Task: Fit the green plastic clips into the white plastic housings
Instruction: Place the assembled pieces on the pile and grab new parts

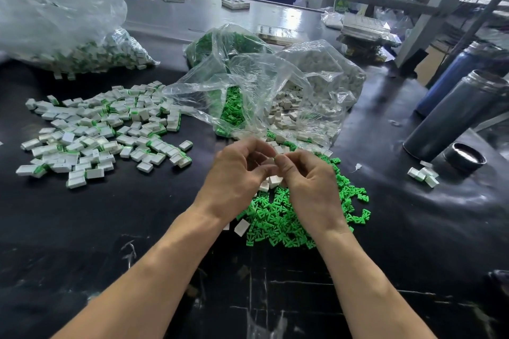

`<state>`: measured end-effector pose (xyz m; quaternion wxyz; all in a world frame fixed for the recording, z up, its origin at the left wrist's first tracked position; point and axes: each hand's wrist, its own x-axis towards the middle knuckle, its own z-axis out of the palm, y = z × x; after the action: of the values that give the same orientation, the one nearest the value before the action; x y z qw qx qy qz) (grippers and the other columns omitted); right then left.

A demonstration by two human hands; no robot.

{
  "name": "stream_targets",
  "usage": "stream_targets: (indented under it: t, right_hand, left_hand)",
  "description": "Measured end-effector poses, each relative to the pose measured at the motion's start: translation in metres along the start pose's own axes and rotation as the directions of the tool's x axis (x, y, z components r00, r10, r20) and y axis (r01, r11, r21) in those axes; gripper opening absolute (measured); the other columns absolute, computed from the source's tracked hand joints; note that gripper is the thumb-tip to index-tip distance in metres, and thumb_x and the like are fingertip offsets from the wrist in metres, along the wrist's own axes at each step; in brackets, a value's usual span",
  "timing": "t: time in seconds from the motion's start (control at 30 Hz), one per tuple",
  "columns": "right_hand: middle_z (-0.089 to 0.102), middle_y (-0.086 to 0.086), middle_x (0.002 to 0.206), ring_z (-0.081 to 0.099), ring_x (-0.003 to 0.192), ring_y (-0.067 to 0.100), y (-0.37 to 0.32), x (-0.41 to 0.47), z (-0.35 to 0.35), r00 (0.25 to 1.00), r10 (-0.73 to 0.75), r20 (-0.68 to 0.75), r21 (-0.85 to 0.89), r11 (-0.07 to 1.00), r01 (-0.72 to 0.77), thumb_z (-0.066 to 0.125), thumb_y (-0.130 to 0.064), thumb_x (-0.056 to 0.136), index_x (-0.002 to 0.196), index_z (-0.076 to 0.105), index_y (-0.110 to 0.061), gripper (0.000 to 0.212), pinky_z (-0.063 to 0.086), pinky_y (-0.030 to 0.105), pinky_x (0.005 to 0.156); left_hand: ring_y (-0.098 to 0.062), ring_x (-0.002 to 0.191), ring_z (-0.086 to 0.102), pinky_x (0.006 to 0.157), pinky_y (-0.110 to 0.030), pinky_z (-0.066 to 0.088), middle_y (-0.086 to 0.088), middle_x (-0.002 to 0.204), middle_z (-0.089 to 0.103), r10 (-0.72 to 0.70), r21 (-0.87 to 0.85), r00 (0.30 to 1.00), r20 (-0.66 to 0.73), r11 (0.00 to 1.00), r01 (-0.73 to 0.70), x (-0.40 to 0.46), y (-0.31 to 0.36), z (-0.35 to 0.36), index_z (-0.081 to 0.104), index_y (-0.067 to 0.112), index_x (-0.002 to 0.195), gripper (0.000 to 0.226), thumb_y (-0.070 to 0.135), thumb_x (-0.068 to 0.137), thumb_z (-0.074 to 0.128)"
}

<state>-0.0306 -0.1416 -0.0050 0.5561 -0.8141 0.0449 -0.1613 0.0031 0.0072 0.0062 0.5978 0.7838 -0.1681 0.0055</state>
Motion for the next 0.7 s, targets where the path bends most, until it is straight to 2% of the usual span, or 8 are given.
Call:
stream_targets:
  t: [0.1,0.2,0.27,0.33,0.47,0.57,0.7]
  right_hand:
    - [0.068,-0.016,0.069,0.06,0.061,0.001,0.004,0.0,0.0,1.0,0.02,-0.016,-0.028,0.999,-0.02,0.065,-0.031,0.102,0.09,0.073,-0.023,0.017,0.044,0.016,0.057]
    - [0.066,-0.01,0.063,0.053,0.052,0.005,0.006,0.0,0.0,0.997,0.046,-0.058,-0.031,0.998,-0.048,0.058,-0.039,0.105,0.084,0.07,-0.022,0.029,0.042,0.025,0.054]
    - [0.062,-0.008,0.058,0.051,0.049,0.01,0.006,0.0,-0.001,0.994,0.063,-0.087,-0.011,0.998,-0.064,0.052,-0.045,0.106,0.079,0.067,-0.023,0.038,0.042,0.029,0.05]
    - [0.057,-0.009,0.052,0.047,0.046,0.011,0.006,0.0,-0.003,0.99,0.085,-0.109,0.024,0.996,-0.083,0.051,-0.051,0.104,0.073,0.064,-0.022,0.044,0.038,0.028,0.046]
    - [0.049,-0.006,0.047,0.04,0.043,0.013,0.005,0.001,-0.005,0.986,0.111,-0.124,0.083,0.991,-0.101,0.054,-0.054,0.101,0.061,0.054,-0.013,0.057,0.033,0.026,0.043]
    - [0.046,-0.001,0.044,0.038,0.04,0.015,0.004,0.0,-0.009,0.989,0.093,-0.115,0.047,0.995,-0.088,0.056,-0.058,0.099,0.057,0.05,0.0,0.071,0.033,0.028,0.047]
    - [0.045,-0.002,0.041,0.037,0.038,0.014,0.002,-0.002,-0.013,0.989,0.093,-0.113,0.013,0.996,-0.092,0.058,-0.061,0.097,0.054,0.05,0.003,0.078,0.037,0.028,0.05]
  left_hand:
    - [-0.006,0.079,0.07,0.073,-0.027,0.059,0.008,0.084,0.074,0.037,0.143,0.999,-0.007,0.989,-0.036,0.0,-0.002,-0.001,0.073,0.024,0.098,0.013,0.021,0.088,0.08]
    - [-0.003,0.078,0.064,0.074,-0.025,0.055,0.012,0.088,0.068,0.044,0.285,0.997,-0.056,0.958,-0.027,0.001,-0.006,-0.005,0.072,0.025,0.099,0.013,0.026,0.088,0.08]
    - [-0.007,0.085,0.063,0.08,-0.029,0.055,0.012,0.094,0.063,0.022,0.368,0.994,-0.105,0.93,0.019,0.003,-0.01,-0.011,0.073,0.025,0.1,0.013,0.03,0.089,0.078]
    - [-0.014,0.091,0.063,0.084,-0.034,0.055,0.008,0.098,0.062,-0.013,0.462,0.986,-0.166,0.882,0.089,0.006,-0.013,-0.019,0.074,0.026,0.1,0.012,0.032,0.09,0.076]
    - [-0.023,0.104,0.065,0.097,-0.041,0.051,0.001,0.108,0.068,-0.087,0.65,0.964,-0.252,0.722,0.236,0.012,-0.019,-0.037,0.074,0.028,0.104,0.015,0.034,0.091,0.073]
    - [-0.024,0.111,0.065,0.101,-0.04,0.047,0.001,0.111,0.072,-0.141,0.706,0.944,-0.298,0.633,0.317,0.015,-0.024,-0.048,0.071,0.03,0.106,0.016,0.035,0.091,0.073]
    - [-0.026,0.111,0.064,0.099,-0.039,0.046,0.001,0.112,0.073,-0.153,0.727,0.926,-0.344,0.581,0.366,0.017,-0.027,-0.055,0.071,0.03,0.105,0.014,0.033,0.092,0.072]
